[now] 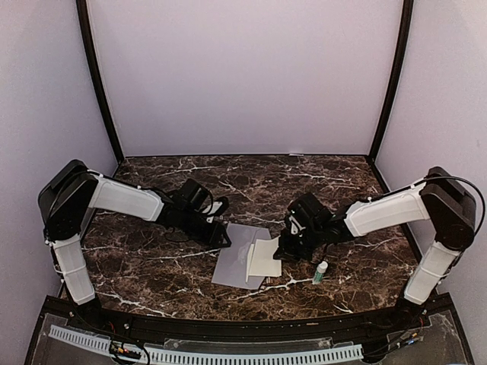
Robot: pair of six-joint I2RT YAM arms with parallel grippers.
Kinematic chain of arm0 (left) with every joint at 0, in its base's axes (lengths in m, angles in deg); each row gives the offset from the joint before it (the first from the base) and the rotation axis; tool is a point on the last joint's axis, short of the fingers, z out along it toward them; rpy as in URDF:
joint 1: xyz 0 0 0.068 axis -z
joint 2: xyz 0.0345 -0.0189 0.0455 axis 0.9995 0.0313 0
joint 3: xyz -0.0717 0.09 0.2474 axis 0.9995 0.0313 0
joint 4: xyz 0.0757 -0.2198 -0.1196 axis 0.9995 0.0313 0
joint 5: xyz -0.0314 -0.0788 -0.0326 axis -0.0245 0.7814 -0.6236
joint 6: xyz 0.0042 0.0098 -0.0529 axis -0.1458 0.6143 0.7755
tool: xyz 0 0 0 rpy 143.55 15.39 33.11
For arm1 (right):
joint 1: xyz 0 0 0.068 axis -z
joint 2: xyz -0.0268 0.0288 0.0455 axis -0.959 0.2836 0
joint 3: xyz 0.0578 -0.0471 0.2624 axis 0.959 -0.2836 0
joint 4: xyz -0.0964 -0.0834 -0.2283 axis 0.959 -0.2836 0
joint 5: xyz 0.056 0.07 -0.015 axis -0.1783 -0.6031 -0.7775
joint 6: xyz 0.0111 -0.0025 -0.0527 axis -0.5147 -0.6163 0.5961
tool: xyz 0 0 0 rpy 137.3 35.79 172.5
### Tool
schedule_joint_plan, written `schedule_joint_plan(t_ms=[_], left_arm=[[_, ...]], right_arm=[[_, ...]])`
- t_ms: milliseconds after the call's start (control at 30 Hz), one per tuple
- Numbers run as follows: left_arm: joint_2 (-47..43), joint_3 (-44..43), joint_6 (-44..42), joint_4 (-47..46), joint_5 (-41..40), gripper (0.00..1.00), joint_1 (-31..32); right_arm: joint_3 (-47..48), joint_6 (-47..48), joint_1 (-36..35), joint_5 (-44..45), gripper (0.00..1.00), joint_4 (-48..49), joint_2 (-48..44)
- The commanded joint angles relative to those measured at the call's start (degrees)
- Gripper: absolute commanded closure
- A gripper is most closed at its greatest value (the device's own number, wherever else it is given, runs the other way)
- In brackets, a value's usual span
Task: Place the letter into the envelope and seal it
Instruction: Place the letter in the envelope.
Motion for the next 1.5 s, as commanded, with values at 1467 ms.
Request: schedule_joint_plan(t_ms=[1467], left_arm=[[3.37,-0.37,1.61,1.99,6.28,0.67,1.34]], right_arm=[[6.19,-2.04,-0.42,-3.14,1.00,8.90,8.67]])
